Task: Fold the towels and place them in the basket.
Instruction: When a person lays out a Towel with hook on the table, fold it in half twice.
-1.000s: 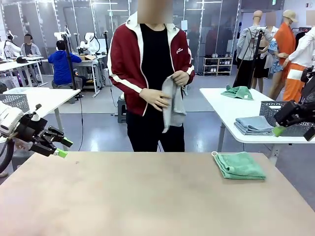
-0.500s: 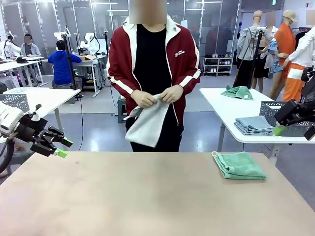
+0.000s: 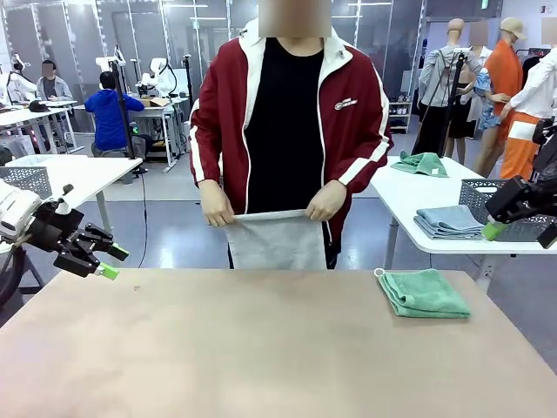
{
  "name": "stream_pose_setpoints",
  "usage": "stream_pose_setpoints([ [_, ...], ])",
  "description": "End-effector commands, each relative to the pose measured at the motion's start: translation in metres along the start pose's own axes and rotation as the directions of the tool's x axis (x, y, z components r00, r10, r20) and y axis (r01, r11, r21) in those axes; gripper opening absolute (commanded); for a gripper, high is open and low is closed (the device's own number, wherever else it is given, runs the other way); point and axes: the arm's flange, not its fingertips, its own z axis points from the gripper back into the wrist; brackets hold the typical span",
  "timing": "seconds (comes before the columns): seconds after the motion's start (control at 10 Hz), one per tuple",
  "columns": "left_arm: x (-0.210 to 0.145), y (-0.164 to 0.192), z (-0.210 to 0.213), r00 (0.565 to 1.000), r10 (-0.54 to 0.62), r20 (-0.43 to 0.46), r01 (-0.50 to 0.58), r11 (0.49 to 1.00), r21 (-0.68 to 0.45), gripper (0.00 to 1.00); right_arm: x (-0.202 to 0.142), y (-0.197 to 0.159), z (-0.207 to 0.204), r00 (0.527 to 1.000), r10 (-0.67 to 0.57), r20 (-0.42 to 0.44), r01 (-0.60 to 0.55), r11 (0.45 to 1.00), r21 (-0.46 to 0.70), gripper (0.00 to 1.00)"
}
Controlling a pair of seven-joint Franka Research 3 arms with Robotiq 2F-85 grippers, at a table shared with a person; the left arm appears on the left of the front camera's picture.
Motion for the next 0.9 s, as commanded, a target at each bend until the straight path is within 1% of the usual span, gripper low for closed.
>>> stream_pose_setpoints([
  [0.0,0.001,-0.0008,0.0009,1.0,0.001,-0.007,-0.001,1.0,-0.004,0.76,0.0008,-0.0009,0.0029,1.0,-0.003,0.003,0.003,1.0,-0.001,1.0],
  [0.8,0.001,-0.0008,0.0009,1.0,0.001,-0.007,-0.001,1.0,-0.004,0.76,0.0008,-0.0009,0.0029,1.0,-0.003,0.003,0.003,1.0,-0.001,1.0],
])
